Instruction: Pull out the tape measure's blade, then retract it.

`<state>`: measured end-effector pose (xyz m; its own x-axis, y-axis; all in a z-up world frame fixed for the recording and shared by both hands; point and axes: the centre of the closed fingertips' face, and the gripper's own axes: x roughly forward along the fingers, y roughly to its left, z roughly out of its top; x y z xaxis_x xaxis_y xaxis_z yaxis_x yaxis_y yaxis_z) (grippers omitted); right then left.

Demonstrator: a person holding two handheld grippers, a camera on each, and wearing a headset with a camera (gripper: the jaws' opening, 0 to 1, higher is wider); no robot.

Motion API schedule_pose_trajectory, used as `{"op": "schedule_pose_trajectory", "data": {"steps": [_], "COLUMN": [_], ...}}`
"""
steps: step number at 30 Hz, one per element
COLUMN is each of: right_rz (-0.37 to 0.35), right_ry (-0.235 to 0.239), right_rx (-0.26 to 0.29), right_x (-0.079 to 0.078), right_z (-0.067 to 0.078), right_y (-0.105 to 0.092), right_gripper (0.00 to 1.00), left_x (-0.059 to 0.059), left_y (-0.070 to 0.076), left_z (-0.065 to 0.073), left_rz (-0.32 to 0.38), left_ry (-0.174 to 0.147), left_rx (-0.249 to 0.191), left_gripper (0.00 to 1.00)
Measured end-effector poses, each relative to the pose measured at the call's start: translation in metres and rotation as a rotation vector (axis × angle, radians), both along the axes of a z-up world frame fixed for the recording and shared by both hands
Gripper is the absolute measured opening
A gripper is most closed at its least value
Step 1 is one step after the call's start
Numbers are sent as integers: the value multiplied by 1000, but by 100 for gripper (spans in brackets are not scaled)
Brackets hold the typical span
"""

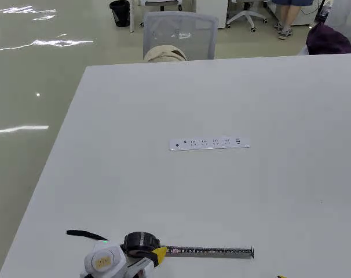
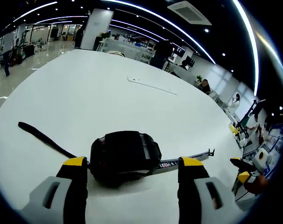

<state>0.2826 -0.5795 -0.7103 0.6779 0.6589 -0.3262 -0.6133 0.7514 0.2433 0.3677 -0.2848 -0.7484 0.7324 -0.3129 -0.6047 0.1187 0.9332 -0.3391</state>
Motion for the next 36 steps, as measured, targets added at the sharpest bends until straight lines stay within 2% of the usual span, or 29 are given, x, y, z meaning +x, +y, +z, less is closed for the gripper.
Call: {"op": "schedule_pose_trajectory", "data": {"steps": [9, 20, 25, 32, 36], "right_rz": [-1, 12, 32, 62, 82], "right_ry": [1, -1, -3, -10, 2], "right_rx": [1, 3, 0, 1, 12], "right_x": [2, 3, 7, 18, 22], "right_z": [-1, -3, -5, -8, -10], "right_y": [-2, 1, 5, 5, 5], "right_gripper": [54, 54, 54, 53, 50], "left_x": [2, 3, 5, 5, 6], "left_y": [-5, -4, -4, -3, -3], "left_z": [4, 1, 1, 0, 1], "left_rz": [3, 7, 33, 49, 63], "left_ry": [-4, 2, 8, 19, 26], "left_rx": [-2, -1, -4, 16, 19], "left_gripper": [77, 78, 79, 78, 78]}}
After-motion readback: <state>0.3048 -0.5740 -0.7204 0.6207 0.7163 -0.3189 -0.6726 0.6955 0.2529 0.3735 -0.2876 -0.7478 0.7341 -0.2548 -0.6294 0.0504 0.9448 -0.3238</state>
